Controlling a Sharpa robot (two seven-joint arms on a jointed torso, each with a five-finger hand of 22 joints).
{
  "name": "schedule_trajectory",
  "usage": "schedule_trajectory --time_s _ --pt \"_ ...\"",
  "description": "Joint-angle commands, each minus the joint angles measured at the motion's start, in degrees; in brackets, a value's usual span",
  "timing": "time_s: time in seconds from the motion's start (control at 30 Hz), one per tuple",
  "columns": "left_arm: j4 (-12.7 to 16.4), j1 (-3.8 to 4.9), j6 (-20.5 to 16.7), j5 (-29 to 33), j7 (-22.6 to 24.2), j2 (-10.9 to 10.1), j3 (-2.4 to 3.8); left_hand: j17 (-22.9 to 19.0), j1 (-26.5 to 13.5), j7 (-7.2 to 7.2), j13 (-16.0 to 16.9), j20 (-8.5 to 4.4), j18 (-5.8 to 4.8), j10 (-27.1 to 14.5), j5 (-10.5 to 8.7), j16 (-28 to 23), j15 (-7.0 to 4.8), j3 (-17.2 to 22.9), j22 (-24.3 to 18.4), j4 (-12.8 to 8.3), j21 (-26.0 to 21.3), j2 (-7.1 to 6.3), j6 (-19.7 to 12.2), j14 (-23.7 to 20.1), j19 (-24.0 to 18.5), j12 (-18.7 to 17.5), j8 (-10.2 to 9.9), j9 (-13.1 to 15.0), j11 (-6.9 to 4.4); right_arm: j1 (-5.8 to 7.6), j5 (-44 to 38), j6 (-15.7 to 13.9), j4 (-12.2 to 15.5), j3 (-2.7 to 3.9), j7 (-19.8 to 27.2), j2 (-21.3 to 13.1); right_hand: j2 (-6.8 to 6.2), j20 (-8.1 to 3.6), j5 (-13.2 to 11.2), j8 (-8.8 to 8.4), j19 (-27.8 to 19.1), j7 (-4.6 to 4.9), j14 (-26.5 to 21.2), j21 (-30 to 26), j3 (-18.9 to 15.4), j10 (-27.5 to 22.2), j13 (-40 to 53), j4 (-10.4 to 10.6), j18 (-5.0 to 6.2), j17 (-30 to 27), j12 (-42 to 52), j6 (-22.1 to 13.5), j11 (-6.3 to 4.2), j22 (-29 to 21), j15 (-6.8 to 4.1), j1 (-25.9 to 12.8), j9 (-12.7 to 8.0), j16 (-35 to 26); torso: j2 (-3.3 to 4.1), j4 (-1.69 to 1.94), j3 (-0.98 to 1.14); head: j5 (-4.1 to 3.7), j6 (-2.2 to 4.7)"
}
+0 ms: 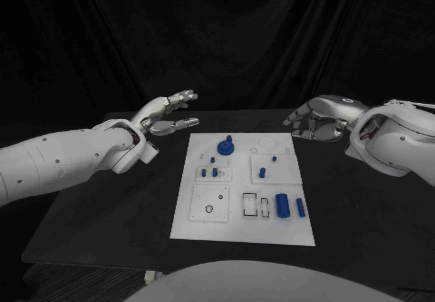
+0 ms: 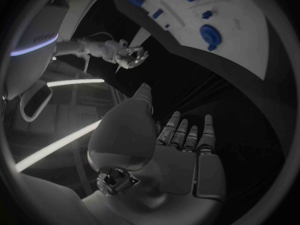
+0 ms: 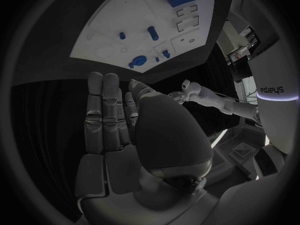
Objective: Assemble the parts on the task board
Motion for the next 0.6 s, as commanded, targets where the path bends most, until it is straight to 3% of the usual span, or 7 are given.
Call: schedule_trajectory --time_s 0.03,0.13,0.2,0.23,0.33,0.4,0.6 --pt "2.01 0.25 10.49 22.32 8.35 -0.37 0.06 -1.73 -1.49 -2.51 -1.40 0.34 1.46 -2.90 -1.58 -2.23 0.09 -1.38 -8.33 0.16 -0.53 -1.00 -3.72 -1.11 -2.43 -1.13 -0.48 -0.58 -2.63 0.14 -5.38 9.49 -0.50 -0.02 -5.04 1.10 -0.28 0.20 -0.22 0.03 0.08 -0.30 -0.33 -0.06 0.11 -1.59 -2.27 -0.79 0.81 0.03 -2.27 -0.16 0.24 1.93 -0.05 0.72 -0.09 0.55 0.09 0.42 -0.39 -0.83 -0.01" --pt "3.84 0.27 11.13 24.99 9.21 -0.76 0.06 -1.73 -1.66 -3.42 -2.04 0.89 2.01 -4.25 -2.03 -2.23 -0.05 -1.26 -9.73 0.14 -0.48 -1.17 -5.56 -1.11 -2.49 -1.56 -0.62 -0.72 -3.57 -0.30 -7.06 12.66 -1.23 -0.02 -6.08 2.01 -0.03 0.20 -1.04 1.71 1.04 0.38 0.15 1.20 -0.42 -5.05 -7.34 -2.38 0.74 -0.28 -7.17 3.70 0.37 2.24 0.02 0.88 0.76 0.93 0.06 0.87 -0.57 -1.57 -0.01" --pt "4.84 0.28 11.48 25.94 9.51 -0.99 0.06 -1.73 -1.86 -3.89 -2.33 0.92 2.30 -4.97 -2.19 -2.23 -0.36 -1.27 -12.94 0.19 -0.67 -1.51 -6.13 -1.11 -2.81 -1.80 -0.67 -0.77 -4.21 -0.69 -8.15 14.32 -1.76 -0.02 -6.51 2.49 0.03 0.25 -2.06 0.24 1.25 -0.10 0.32 1.08 -1.27 -6.77 -10.22 -3.06 0.70 -0.61 -9.45 1.79 0.42 2.20 0.02 0.50 0.10 0.86 0.05 0.98 -0.60 -1.68 -0.01" --pt "5.39 0.28 11.77 26.36 9.65 -1.11 0.06 -1.73 -2.03 -3.94 -2.40 0.99 2.38 -5.21 -2.23 -2.23 -0.24 -1.19 -19.86 0.16 -1.15 -1.41 -6.62 -1.11 -3.77 -1.59 -0.72 -0.82 -4.15 -0.96 -8.84 15.15 -2.17 -0.02 -6.68 2.84 0.12 0.27 -2.63 -0.18 1.20 -0.46 0.34 0.66 -1.62 -7.05 -11.12 -3.15 0.75 -0.74 -10.00 0.75 0.41 2.10 0.07 0.26 -0.29 0.77 0.09 1.30 -0.79 -1.98 -0.01" --pt "6.41 0.29 12.16 27.02 9.96 -1.33 0.05 -1.73 -2.01 -3.34 -2.26 0.44 2.70 -4.88 -2.12 -2.23 0.16 -1.09 -21.10 0.14 -1.13 -0.82 -8.96 -1.11 -3.77 -0.31 -0.92 -1.04 -2.65 -1.56 -10.05 16.57 -3.23 -0.02 -6.74 3.66 0.43 0.47 -5.74 -0.09 1.15 -0.64 0.49 -0.83 -3.56 -7.57 -14.40 -2.77 0.82 -1.30 -11.56 -0.42 0.49 1.73 0.20 -1.44 -1.17 0.39 0.23 1.75 -1.08 -2.65 -0.01" --pt "7.00 0.29 12.34 27.36 10.22 -1.38 0.05 -1.73 -2.25 -3.10 -2.30 0.17 2.68 -5.03 -2.20 -2.23 0.36 -1.21 -22.08 0.16 -1.18 -0.77 -9.00 -1.11 -3.78 -0.10 -0.91 -1.02 -2.82 -2.06 -10.66 16.98 -4.05 -0.02 -6.53 4.28 0.49 0.50 -7.41 -0.13 1.40 -1.16 0.68 -1.31 -4.82 -7.17 -16.16 -2.36 0.84 -1.56 -11.93 -0.74 0.54 1.61 0.31 -2.24 -1.62 0.31 0.36 2.18 -1.44 -3.28 -0.01" --pt "7.87 0.29 12.71 27.69 10.58 -1.46 0.05 -1.73 -2.10 -2.93 -2.37 0.10 2.58 -5.61 -1.02 -2.23 -0.22 -1.08 -28.07 0.06 -1.62 0.57 -8.93 -1.11 -4.39 0.22 -0.90 -1.00 -2.77 -3.14 -11.57 15.95 -5.36 -0.02 -5.97 5.46 1.52 0.48 -6.06 0.11 3.08 -0.85 1.59 0.68 -5.69 -2.87 -18.45 -3.10 0.52 -1.82 -10.82 -0.16 0.67 2.20 0.26 -1.66 -2.11 0.66 0.72 3.26 -2.27 -4.45 -0.01"
